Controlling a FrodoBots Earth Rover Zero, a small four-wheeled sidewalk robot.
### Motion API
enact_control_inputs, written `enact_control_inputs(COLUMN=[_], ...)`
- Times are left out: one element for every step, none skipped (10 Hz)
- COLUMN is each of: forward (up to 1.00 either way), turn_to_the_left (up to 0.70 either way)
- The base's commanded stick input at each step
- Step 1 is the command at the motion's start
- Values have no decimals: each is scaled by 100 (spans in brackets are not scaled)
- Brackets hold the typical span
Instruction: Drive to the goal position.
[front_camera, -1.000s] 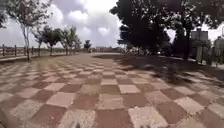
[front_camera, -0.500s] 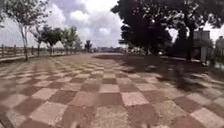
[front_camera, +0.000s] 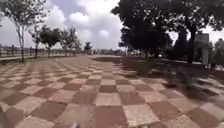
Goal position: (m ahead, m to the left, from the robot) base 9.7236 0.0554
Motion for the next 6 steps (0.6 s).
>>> enact_control_inputs(forward=[70, 70, 70, 70, 70, 70], turn_to_the_left=[0, 0, 0, 0, 0, 0])
